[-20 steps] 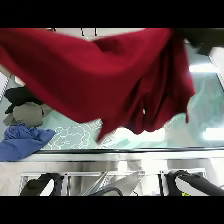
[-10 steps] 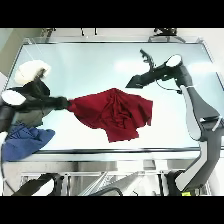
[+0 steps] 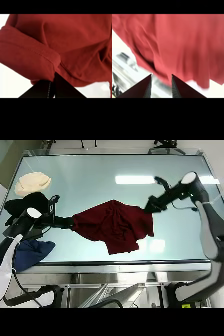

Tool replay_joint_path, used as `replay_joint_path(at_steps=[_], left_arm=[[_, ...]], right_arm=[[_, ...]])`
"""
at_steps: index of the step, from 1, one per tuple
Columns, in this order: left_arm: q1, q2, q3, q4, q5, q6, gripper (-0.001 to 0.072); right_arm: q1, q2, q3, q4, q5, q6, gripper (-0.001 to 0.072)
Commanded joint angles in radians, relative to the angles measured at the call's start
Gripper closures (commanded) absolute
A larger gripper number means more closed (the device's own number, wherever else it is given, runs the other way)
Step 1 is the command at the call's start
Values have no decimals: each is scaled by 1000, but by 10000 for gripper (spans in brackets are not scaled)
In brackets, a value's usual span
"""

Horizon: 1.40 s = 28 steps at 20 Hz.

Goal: Fold the shirts.

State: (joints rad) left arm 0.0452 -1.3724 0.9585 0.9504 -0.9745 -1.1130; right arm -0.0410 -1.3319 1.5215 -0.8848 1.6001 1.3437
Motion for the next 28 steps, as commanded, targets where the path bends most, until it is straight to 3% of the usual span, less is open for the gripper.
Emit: replay_joint_path(at_steps=[1, 2, 3, 7, 11, 17, 19, 20, 24, 28], left_arm=[[36, -10, 50, 0, -10, 13, 695], [51, -11, 56, 0, -23, 13, 695], [65, -10, 57, -3, -34, 13, 695], [107, -10, 57, -1, -71, 13, 695], [117, -10, 57, -1, -87, 13, 695], [117, -10, 57, -1, -89, 13, 695], [117, -10, 57, -1, -90, 13, 695], [117, -10, 57, -1, -92, 13, 695], [117, 0, 57, -10, -126, 13, 695], [118, 185, 76, -40, -154, 10, 696]], right_arm=[[-6, 275, -431, -95, -138, 72, 347], [2, 348, -581, -75, -233, 90, 185], [9, 395, -703, -34, -312, 89, 129], [95, 420, -946, 130, -510, 9, 131], [194, 393, -945, 131, -658, -6, 132], [200, 387, -935, 300, -797, -165, 143], [201, 373, -933, 396, -785, -246, 434], [201, 366, -933, 448, -763, -285, 437], [201, 390, -924, 647, -584, -401, 692], [156, 534, -724, 680, -520, -399, 693]])
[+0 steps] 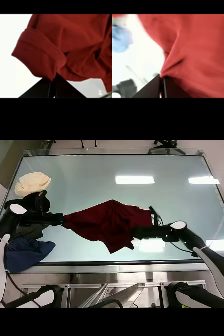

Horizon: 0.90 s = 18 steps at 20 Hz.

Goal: Fold the shirts.

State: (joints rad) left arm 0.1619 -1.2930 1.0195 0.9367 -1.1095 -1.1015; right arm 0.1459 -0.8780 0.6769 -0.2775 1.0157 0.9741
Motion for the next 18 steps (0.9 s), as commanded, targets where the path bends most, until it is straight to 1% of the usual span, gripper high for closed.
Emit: replay_joint_path(at_steps=[1, 2, 4, 6, 7, 8, 10, 11, 12, 14, 16, 18], left_arm=[[1, 174, 53, -40, -34, -13, 695], [1, 237, 102, -72, -66, -26, 696], [1, 364, 248, -198, -137, -38, 696], [1, 476, 441, -285, -143, -57, 696], [1, 523, 552, -274, -129, -68, 696], [1, 565, 675, -230, -105, -80, 697], [1, 615, 901, -80, -55, -129, 697], [1, 621, 997, -12, -50, -153, 697], [1, 612, 1070, 21, -70, -165, 697], [0, 570, 1132, 31, -119, -190, 697], [0, 526, 1061, -3, -156, -209, 696], [-2, 468, 921, -56, -183, -208, 696]], right_arm=[[-74, 108, 220, 73, 68, -13, 693], [-117, 122, 329, 73, 90, 7, 693], [-187, 123, 597, 73, 169, 33, 693], [-194, 117, 888, 69, 198, 68, 693], [-194, 113, 1043, 50, 201, 80, 693], [-194, 107, 1194, -8, 195, 114, 693], [-194, 81, 1460, -218, 189, 221, 694], [-194, 71, 1550, -302, 186, 257, 694], [-194, 64, 1605, -359, 174, 261, 694], [-194, 51, 1617, -392, 153, 260, 694], [-194, -17, 1613, -393, 182, 261, 694], [-194, -113, 1565, -393, 206, 261, 694]])
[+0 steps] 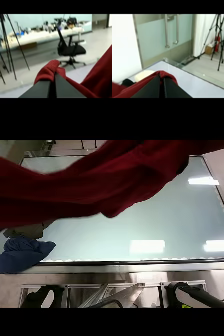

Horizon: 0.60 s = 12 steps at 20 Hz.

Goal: Fold the shirts.

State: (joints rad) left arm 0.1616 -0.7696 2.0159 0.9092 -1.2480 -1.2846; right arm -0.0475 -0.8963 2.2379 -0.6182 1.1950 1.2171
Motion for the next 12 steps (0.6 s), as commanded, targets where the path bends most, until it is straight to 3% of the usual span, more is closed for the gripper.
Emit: replay_joint_path(at_steps=[1, 5, 8, 10, 12], left_arm=[[-1, -98, -150, -33, -55, -19, 696], [-11, -345, -442, -46, 16, 106, 696], [-55, -606, -574, -45, 217, 205, 695], [-84, -777, -555, -45, 283, 218, 695], [-100, -908, -473, -44, 241, 193, 692]], right_arm=[[1, -140, -49, -52, 30, 18, 694], [2, -303, -383, -52, -74, -72, 694], [23, -484, -518, -51, -206, -166, 693], [49, -631, -522, -25, -268, -207, 693], [66, -725, -522, 74, -307, -265, 683]])
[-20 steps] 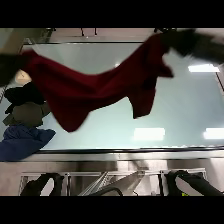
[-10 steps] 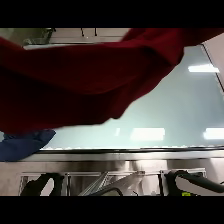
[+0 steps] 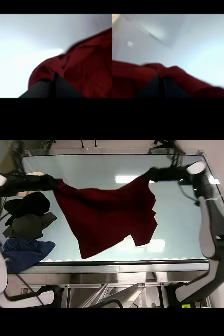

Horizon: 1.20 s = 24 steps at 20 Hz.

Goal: Fold the shirts.

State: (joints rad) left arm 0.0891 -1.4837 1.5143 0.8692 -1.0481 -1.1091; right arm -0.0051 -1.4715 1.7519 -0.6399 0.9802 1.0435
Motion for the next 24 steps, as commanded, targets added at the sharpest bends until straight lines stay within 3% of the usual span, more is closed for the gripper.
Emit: replay_joint_path(at_steps=[1, 2, 3, 4, 8, 11, 15, 18, 24], left_arm=[[-27, -233, 77, -5, 2, 5, 664], [-25, -257, 132, -3, -49, 3, 176], [-17, -268, 181, 4, -83, -17, 32], [-4, -267, 229, 3, -132, -45, 33], [77, -224, 314, 48, -387, -226, 34], [94, -117, 103, 203, -534, -339, 35], [52, 122, -449, 231, -405, -351, 46], [1, 245, -811, 135, -272, -345, 53], [-40, 378, -1131, 19, -10, -330, 54]], right_arm=[[25, -164, -35, 148, -98, -126, 587], [24, -165, -31, 174, -109, -156, 420], [14, -159, -16, 163, -109, -158, 387], [-8, -143, -2, 153, -88, -150, 387], [-175, -55, 2, 87, 146, 44, 384], [-306, -66, -1, -89, 313, 126, 385], [-401, -153, -19, -124, 467, 131, 387], [-401, -208, -23, -108, 506, 130, 388], [-392, -227, -23, -82, 501, 79, 388]])
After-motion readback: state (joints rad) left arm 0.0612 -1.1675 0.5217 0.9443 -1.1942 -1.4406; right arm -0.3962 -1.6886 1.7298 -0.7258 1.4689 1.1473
